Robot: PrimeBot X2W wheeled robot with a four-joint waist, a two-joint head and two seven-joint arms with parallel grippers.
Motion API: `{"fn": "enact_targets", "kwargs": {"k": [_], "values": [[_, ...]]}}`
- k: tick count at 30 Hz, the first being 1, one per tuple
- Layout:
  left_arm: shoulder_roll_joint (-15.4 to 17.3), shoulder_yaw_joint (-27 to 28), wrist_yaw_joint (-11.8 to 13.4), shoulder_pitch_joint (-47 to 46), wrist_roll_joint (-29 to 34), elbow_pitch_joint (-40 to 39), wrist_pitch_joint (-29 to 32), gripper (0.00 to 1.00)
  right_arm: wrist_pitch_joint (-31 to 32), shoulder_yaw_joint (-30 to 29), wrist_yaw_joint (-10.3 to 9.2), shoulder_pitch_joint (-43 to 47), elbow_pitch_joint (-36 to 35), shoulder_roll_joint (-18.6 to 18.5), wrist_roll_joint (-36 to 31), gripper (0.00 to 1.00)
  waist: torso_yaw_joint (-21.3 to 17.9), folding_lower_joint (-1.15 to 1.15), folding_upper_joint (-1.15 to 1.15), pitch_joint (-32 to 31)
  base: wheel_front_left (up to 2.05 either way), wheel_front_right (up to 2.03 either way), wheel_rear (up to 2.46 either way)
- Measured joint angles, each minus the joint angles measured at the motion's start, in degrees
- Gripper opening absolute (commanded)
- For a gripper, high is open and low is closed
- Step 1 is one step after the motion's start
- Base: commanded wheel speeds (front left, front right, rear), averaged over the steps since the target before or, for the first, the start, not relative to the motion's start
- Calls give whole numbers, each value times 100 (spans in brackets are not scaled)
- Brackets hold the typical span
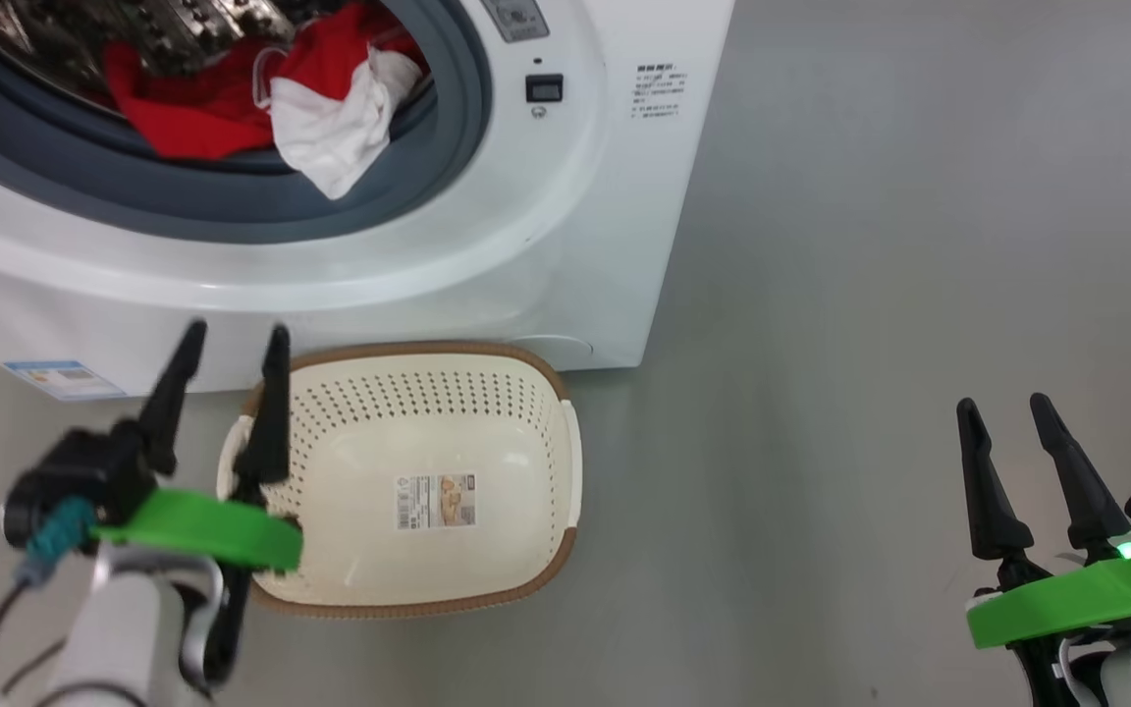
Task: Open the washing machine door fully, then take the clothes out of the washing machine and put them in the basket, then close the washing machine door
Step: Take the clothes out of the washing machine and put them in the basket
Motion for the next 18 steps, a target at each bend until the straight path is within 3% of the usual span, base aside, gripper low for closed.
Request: {"fn": "enact_targets", "kwargs": {"k": [10, 18], "values": [[435, -299, 0, -2360, -502, 1981, 29, 100, 0, 147, 0, -391, -45, 112, 8, 100, -202, 0, 0, 642, 0, 0, 0], [612, -888, 0, -3885, -897, 3186, 524, 100, 0, 171, 0, -682, -116, 209, 16, 100, -376, 0, 0, 1173, 0, 0, 0]]}}
